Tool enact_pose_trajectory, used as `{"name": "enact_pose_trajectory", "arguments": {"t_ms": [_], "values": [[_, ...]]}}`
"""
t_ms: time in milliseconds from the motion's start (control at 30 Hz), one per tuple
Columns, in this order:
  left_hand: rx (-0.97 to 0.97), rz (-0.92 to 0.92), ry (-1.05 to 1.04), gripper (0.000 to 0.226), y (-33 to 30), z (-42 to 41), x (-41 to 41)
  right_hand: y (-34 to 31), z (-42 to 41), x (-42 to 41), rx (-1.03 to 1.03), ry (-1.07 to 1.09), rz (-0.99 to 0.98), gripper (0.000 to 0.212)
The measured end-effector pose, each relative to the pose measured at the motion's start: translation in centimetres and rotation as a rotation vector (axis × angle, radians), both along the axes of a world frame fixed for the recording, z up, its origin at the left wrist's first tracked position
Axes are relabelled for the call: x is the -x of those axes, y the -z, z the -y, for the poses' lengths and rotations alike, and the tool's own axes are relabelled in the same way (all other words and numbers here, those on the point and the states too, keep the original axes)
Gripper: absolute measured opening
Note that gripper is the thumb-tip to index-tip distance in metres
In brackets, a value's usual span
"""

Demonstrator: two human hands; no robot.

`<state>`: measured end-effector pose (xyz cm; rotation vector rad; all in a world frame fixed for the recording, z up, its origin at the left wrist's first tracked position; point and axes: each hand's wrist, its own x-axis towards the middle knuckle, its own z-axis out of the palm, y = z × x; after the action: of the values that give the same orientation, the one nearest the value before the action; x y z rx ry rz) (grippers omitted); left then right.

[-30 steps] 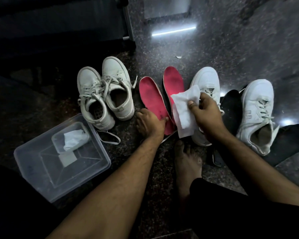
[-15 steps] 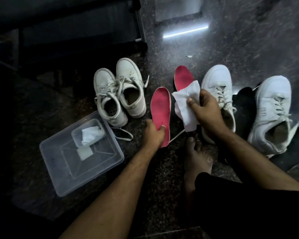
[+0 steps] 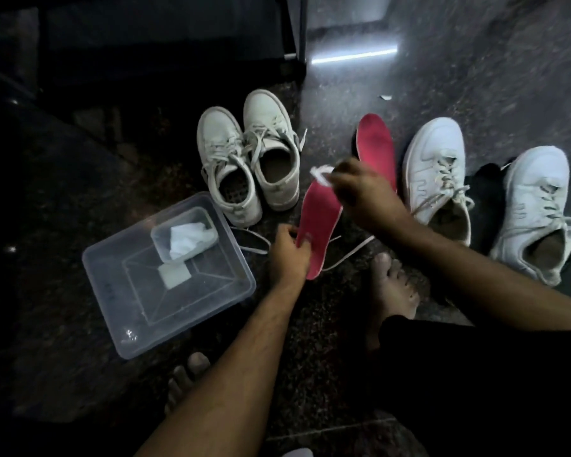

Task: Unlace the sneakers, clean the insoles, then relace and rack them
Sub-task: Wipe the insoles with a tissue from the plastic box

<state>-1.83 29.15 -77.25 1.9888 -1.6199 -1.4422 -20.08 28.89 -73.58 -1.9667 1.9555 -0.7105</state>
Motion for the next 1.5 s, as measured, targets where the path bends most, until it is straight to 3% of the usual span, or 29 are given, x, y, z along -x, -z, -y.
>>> {"name": "enact_pose_trajectory", "arguments": {"t_ms": [167, 367, 500, 667, 767, 867, 1100, 1200, 1300, 1500], "values": [[0.024, -0.034, -0.043, 0.013, 0.6, 0.7, 0.4, 3.0, -1.6, -1.6, -0.117, -0.532, -0.353, 0.039], [0.027, -0.032, -0.037, 0.016, 1.7, 0.7, 0.0, 3.9, -1.2, -0.1, -0.037, -0.644, -0.562, 0.035], [-0.005, -0.038, -0.047, 0.013, 1.3, 0.9, 0.2, 3.5, 1.4, 3.3, -0.017, -0.55, -0.675, 0.032], [-0.031, -0.065, -0.068, 0.013, 1.1, 0.6, 0.2, 2.3, 1.4, 3.9, -0.069, -0.249, -0.596, 0.029], [-0.015, -0.071, -0.057, 0.015, 1.4, 0.6, 0.1, 2.4, -0.5, 0.7, 0.007, -0.482, -0.494, 0.031], [0.011, -0.063, -0.038, 0.013, 1.7, 0.5, 0.0, 3.9, -2.0, -0.6, -0.02, -0.678, -0.545, 0.042], [0.025, -0.034, -0.032, 0.012, 1.4, 0.2, 0.1, 3.5, 2.1, 3.5, -0.147, -0.377, -0.547, 0.043], [0.045, -0.01, -0.028, 0.011, 1.7, 0.1, 0.1, 3.7, 1.1, 1.2, 0.031, -0.514, -0.511, 0.037], [0.076, 0.012, -0.003, 0.011, 1.8, 0.1, 0.1, 4.2, -0.9, -0.8, -0.037, -0.66, -0.573, 0.035], [0.093, 0.058, 0.043, 0.011, 1.3, -0.2, 0.3, 4.6, 0.6, 2.8, -0.112, -0.406, -0.603, 0.046]]}}
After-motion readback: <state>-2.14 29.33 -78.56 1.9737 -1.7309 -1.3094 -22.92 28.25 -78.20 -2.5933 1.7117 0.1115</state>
